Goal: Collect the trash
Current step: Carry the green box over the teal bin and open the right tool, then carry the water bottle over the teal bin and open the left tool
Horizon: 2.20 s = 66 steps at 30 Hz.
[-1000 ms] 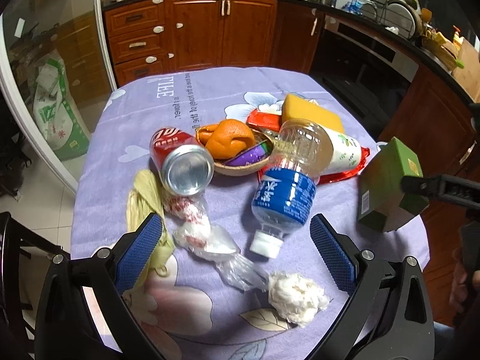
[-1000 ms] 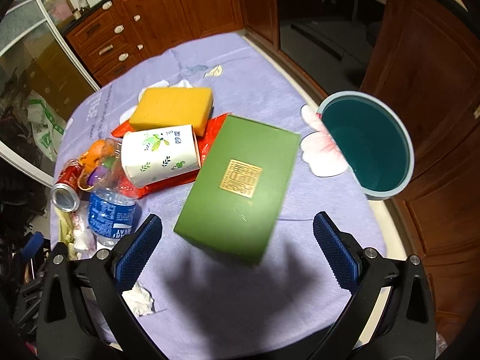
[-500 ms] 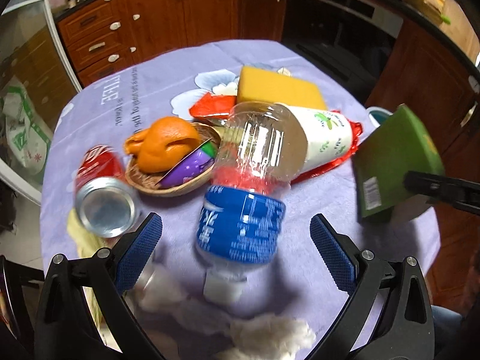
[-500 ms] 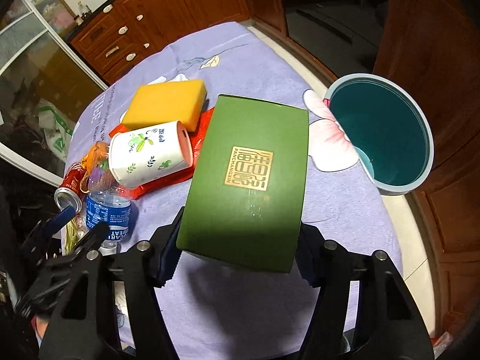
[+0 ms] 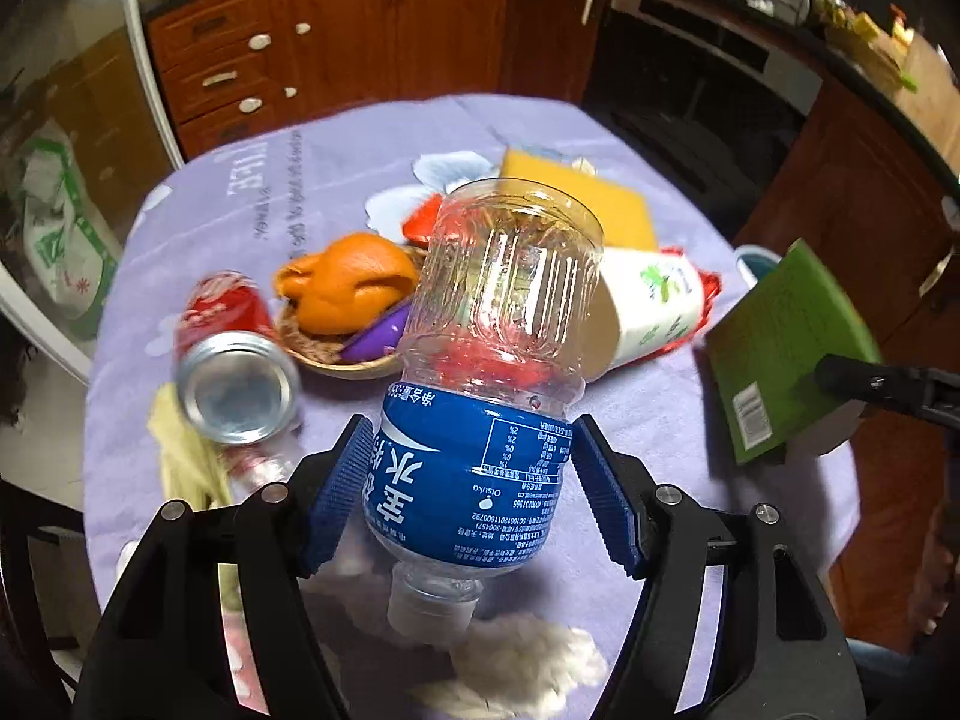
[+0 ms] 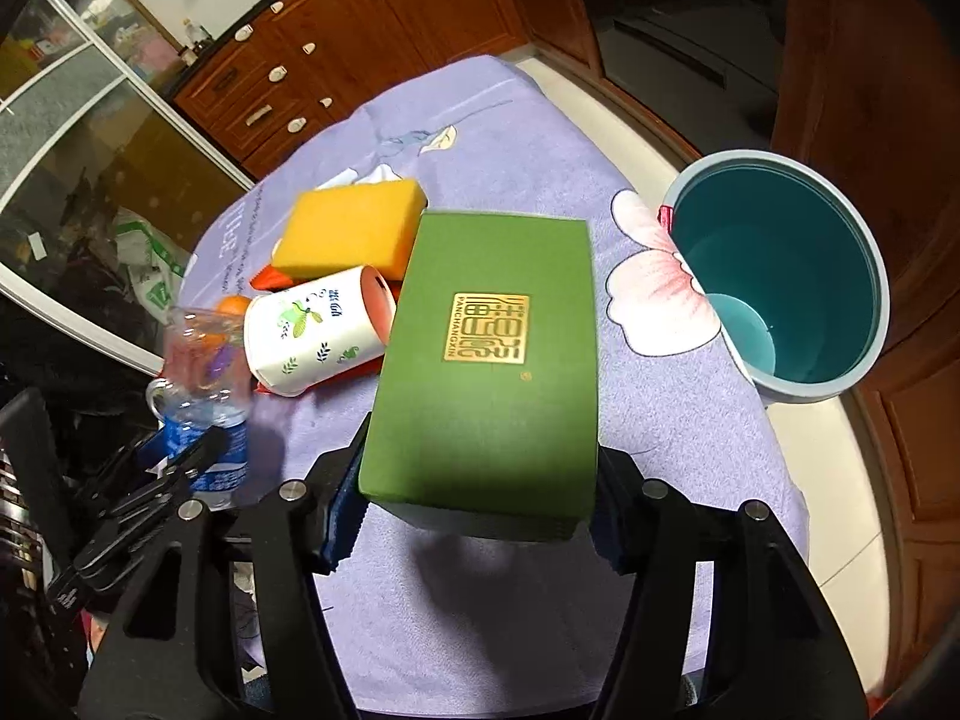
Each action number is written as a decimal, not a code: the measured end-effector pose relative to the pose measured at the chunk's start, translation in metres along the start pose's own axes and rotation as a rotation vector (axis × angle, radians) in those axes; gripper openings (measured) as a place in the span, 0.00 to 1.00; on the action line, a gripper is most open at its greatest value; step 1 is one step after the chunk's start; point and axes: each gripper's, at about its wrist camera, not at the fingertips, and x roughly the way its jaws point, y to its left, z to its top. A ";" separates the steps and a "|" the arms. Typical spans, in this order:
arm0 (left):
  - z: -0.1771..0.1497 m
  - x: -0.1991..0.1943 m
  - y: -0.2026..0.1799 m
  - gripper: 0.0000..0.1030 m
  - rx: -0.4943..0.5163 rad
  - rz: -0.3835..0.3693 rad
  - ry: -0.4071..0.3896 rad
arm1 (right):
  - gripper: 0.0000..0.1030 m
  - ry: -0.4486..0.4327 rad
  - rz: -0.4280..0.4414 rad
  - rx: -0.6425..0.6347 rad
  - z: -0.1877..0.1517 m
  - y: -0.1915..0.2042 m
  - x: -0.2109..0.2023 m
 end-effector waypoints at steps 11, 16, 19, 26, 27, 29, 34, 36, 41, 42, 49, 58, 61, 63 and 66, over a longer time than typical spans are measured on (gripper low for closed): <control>0.020 -0.044 -0.030 0.67 0.037 -0.071 -0.083 | 0.54 -0.104 0.061 0.021 0.007 -0.020 -0.040; 0.033 -0.044 -0.066 0.67 0.107 -0.125 -0.081 | 0.54 -0.192 0.023 0.098 0.020 -0.060 -0.068; 0.045 -0.036 -0.096 0.67 0.157 -0.161 -0.070 | 0.54 -0.258 -0.042 0.150 0.030 -0.096 -0.085; 0.067 0.001 -0.168 0.67 0.258 -0.214 -0.003 | 0.54 -0.247 -0.137 0.277 0.049 -0.185 -0.064; 0.070 0.008 -0.178 0.67 0.272 -0.216 0.011 | 0.54 -0.235 -0.134 0.288 0.050 -0.192 -0.058; 0.076 0.023 -0.197 0.67 0.292 -0.221 0.040 | 0.55 -0.199 -0.121 0.313 0.053 -0.209 -0.039; 0.090 0.057 -0.236 0.67 0.334 -0.236 0.096 | 0.57 -0.104 -0.094 0.351 0.055 -0.235 -0.001; 0.094 0.071 -0.251 0.67 0.344 -0.246 0.121 | 0.59 -0.070 -0.090 0.363 0.056 -0.242 0.010; 0.098 0.099 -0.280 0.67 0.379 -0.253 0.171 | 0.60 -0.033 -0.065 0.375 0.054 -0.254 0.020; 0.099 0.106 -0.288 0.67 0.388 -0.256 0.183 | 0.62 -0.034 -0.060 0.381 0.053 -0.257 0.019; 0.099 0.131 -0.317 0.67 0.439 -0.251 0.226 | 0.69 -0.051 -0.069 0.426 0.049 -0.279 0.004; 0.101 0.162 -0.327 0.70 0.443 -0.193 0.293 | 0.79 -0.098 -0.107 0.478 0.043 -0.301 -0.021; 0.102 0.160 -0.324 0.75 0.430 -0.194 0.285 | 0.79 -0.090 -0.109 0.480 0.043 -0.301 -0.020; 0.101 0.155 -0.322 0.75 0.426 -0.195 0.282 | 0.79 -0.081 -0.110 0.481 0.043 -0.298 -0.017; 0.101 0.151 -0.317 0.75 0.417 -0.200 0.278 | 0.79 -0.070 -0.110 0.487 0.043 -0.295 -0.013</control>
